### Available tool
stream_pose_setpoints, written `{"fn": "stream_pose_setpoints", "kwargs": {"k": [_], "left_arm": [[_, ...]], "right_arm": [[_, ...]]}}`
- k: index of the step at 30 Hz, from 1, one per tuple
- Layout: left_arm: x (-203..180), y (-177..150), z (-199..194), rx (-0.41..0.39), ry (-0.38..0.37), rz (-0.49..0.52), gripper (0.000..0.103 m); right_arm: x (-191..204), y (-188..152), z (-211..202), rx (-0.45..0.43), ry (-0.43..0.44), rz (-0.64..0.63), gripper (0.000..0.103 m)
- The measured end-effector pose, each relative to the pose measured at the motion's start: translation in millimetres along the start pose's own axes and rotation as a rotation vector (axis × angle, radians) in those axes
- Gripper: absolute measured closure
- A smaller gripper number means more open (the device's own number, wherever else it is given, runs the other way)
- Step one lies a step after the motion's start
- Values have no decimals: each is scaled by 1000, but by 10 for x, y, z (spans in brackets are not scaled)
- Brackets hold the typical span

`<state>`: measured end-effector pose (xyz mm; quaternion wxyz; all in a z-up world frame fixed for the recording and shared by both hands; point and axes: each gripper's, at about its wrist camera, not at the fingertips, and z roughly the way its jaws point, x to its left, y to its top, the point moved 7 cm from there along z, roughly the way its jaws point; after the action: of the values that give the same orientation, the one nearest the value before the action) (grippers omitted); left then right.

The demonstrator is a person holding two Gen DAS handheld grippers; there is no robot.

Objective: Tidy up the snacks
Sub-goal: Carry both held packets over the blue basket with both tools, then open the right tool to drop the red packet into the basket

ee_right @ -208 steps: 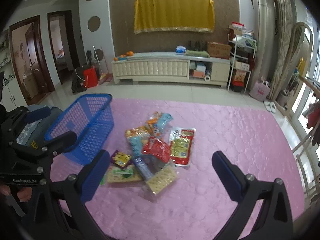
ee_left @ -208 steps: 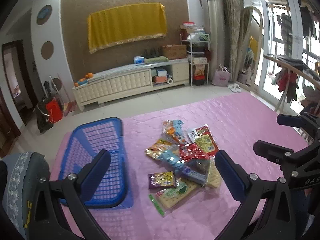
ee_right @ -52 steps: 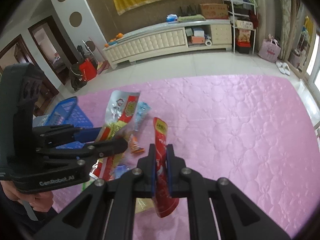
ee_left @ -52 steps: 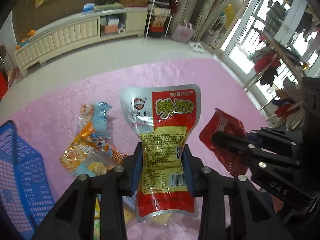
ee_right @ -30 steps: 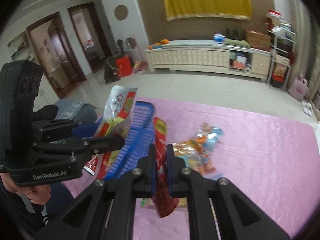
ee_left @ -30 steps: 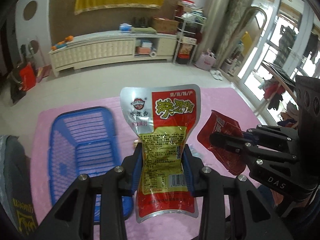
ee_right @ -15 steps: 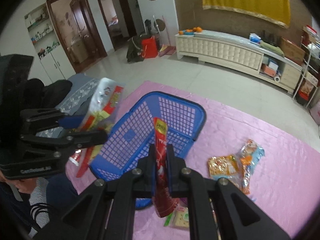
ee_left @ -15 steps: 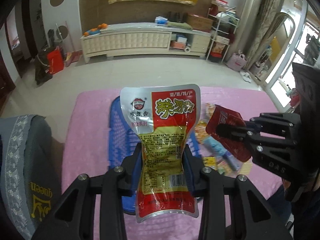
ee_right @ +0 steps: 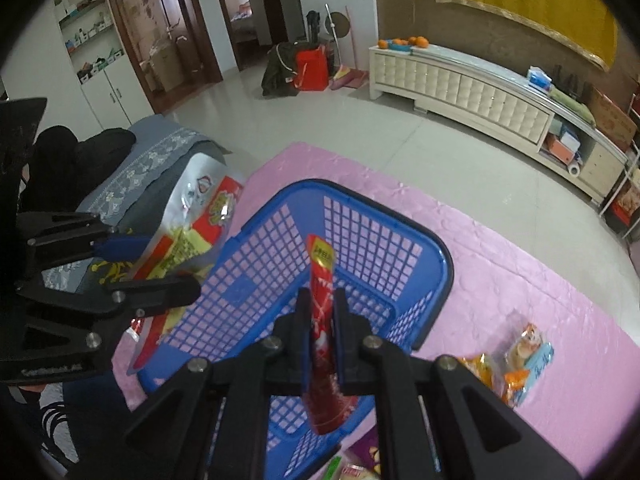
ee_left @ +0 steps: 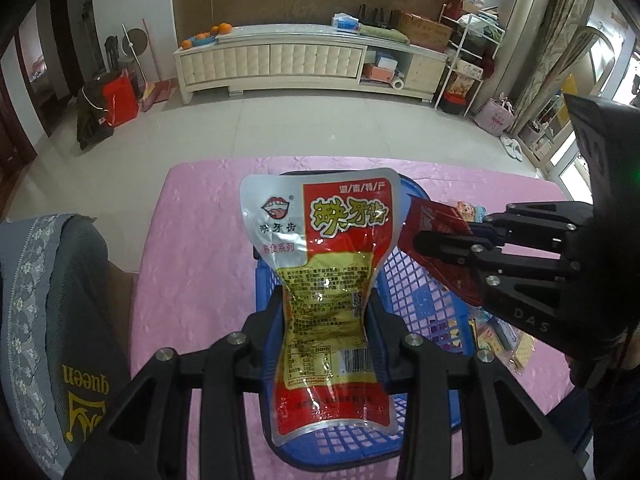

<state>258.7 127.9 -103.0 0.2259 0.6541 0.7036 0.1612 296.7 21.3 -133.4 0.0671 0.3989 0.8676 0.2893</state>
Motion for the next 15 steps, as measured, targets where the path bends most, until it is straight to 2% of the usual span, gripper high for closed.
{"fn": "stream_pose_setpoints", "kwargs": {"k": [1,3,4,5,6,10,15], "left_arm": [[-8,13,10,0,-3,-1,68],[-31,9,16,-1,-4,-2,68],[-26,7,23,0,-4,-2,68],[-30,3,35,2,-5,-2,68],[-28,-2,42,4,-5,-1,68],[-17,-18,55,9,-9,-9,68],[11,-2,24,4,-12,-10,68]], "right_arm": [[-4,11,26,2,-5,-10,88],[-38,43,70,11,-45,-28,69],[-77,52,99,22,-59,-28,47],[-86,52,104,24,-57,-22,30],[-96,52,100,26,-54,-12,24],[-136,20,29,12,-99,11,22],[-171,-46,-26,25,-111,36,22]]}}
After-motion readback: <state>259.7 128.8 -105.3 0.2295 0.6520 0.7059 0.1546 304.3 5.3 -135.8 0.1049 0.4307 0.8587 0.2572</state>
